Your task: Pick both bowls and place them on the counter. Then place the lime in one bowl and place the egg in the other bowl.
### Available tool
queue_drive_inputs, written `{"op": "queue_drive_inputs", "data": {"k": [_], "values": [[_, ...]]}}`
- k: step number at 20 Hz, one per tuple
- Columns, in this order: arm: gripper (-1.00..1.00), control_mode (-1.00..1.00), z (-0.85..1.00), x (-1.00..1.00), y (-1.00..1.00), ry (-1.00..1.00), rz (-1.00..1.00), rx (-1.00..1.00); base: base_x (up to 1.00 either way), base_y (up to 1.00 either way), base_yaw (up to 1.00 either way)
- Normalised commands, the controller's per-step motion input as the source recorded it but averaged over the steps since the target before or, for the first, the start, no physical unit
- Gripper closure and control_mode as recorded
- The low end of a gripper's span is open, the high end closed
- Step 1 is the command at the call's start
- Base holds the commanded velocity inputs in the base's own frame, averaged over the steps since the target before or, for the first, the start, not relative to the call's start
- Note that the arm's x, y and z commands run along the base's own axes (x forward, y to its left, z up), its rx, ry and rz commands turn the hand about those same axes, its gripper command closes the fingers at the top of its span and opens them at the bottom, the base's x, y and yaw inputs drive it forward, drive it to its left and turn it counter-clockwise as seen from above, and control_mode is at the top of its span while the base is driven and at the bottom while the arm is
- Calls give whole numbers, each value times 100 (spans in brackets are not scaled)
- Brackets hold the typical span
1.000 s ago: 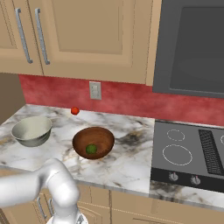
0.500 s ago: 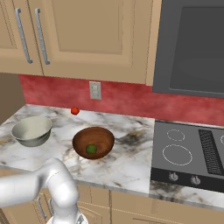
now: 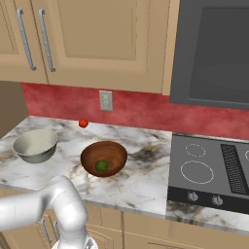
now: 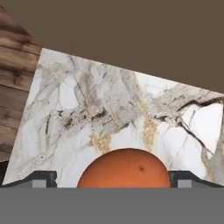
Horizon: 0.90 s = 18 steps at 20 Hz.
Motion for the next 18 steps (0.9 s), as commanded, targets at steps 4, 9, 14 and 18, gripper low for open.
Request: {"op": "queue_drive_inputs", "data": {"k": [4, 9, 14, 18], "values": [[100, -100, -18, 0, 9, 0, 2, 0, 0, 0, 0], [100, -100, -3, 0, 0, 0, 0, 0, 0, 0, 0], [100, -100, 23, -12, -48, -2, 0, 3, 0, 0, 0], [100, -100, 28, -16, -49, -6, 0, 1, 0, 0, 0]]}}
